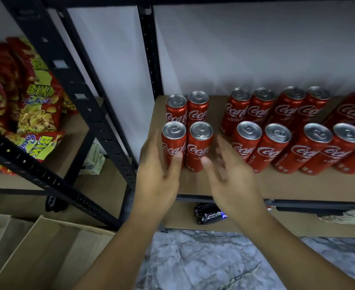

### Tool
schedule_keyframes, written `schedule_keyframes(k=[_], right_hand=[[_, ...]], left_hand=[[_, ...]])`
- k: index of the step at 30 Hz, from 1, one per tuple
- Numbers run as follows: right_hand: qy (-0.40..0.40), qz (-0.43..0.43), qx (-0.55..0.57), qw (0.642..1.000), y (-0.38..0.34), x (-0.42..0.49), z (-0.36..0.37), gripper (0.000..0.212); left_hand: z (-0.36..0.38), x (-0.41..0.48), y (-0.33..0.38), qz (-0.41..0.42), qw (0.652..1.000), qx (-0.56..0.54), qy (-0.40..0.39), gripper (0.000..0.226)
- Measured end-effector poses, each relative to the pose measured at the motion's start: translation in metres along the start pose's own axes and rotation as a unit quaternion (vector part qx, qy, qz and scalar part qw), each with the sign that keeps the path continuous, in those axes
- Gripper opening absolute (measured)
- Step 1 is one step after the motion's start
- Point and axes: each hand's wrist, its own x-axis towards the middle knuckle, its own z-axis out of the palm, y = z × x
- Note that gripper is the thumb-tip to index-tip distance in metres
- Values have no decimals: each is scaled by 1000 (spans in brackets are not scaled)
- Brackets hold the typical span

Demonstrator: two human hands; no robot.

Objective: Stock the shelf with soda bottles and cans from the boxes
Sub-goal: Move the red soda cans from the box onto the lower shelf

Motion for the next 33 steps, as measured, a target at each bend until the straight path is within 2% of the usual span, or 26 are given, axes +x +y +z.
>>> schedule_keyframes(k=[3, 5, 7, 11, 15, 17, 25, 33], right_hand=[[20, -56, -19, 998, -35, 22, -31, 44], [-3, -72, -58, 996, -48, 52, -46, 37], [-57, -51, -119, 990, -52, 88, -53, 41], [-184, 26, -202, 962, -51, 144, -51, 61], [-246, 31, -235, 940, -45, 172, -35, 75], [-264, 33, -243, 933, -38, 180, -26, 75], [-218, -18, -215, 952, -16, 186, -20, 45], [-219, -30, -203, 954, -6, 186, -20, 42]], left_hand=[[-9, 13, 41, 73, 997, 6, 13, 50], [-9, 35, 57, 78, 996, 47, 19, 45], [-9, 66, 68, 21, 994, 106, -1, 49], [-5, 122, 70, -91, 975, 184, -82, 61], [1, 150, 56, -125, 938, 268, -181, 71], [4, 157, 51, -121, 927, 288, -208, 72], [10, 167, 34, -82, 944, 272, -171, 54], [11, 168, 34, -60, 941, 282, -179, 50]])
